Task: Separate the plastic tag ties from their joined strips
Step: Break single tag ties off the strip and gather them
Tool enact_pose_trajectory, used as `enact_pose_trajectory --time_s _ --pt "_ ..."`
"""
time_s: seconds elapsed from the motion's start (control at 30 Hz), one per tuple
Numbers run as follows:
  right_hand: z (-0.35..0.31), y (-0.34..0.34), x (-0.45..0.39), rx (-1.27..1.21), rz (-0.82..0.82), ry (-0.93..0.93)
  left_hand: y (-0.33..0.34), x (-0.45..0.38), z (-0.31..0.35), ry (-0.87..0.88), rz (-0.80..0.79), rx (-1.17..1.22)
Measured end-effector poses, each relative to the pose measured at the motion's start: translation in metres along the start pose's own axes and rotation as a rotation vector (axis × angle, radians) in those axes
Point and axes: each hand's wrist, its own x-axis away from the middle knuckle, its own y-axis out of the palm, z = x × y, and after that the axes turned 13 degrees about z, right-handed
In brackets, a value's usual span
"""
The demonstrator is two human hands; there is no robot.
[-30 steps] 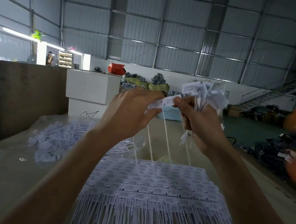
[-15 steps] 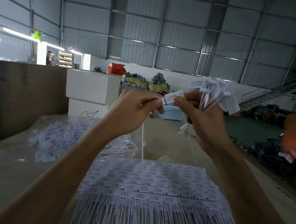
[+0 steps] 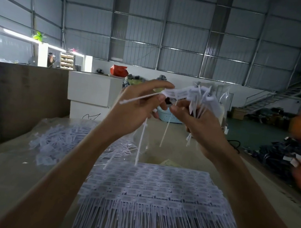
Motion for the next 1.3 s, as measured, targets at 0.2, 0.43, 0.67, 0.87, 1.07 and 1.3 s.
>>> enact_pose_trajectory --time_s 0.2,0.43,0.67,0.87,1.07,1.3 --pt "-0.006 0.01 0.006 0.041 -0.048 -0.073 0.001 0.0 0.001 0.031 0.012 -0.01" --pt "0.003 0.009 0.003 0.216 -0.082 0.002 0.002 -0.002 -0.006 -0.007 -0.007 -0.044" --pt "0.01 0.005 -0.003 0.457 -0.083 -0.209 -0.004 -0.003 -0.019 0.111 0.007 -0.187" --pt "0.008 0.0 -0.005 0.324 0.018 -0.096 -0.003 0.001 -0.024 0.149 -0.006 -0.379" --pt "0.0 0.006 0.004 -0.067 -0.097 0.18 0.003 0.004 -0.016 0.161 0.009 -0.366" --pt "0.002 0.008 0.005 -0.036 -0.039 0.006 0.005 0.004 -0.014 0.195 -0.037 -0.282"
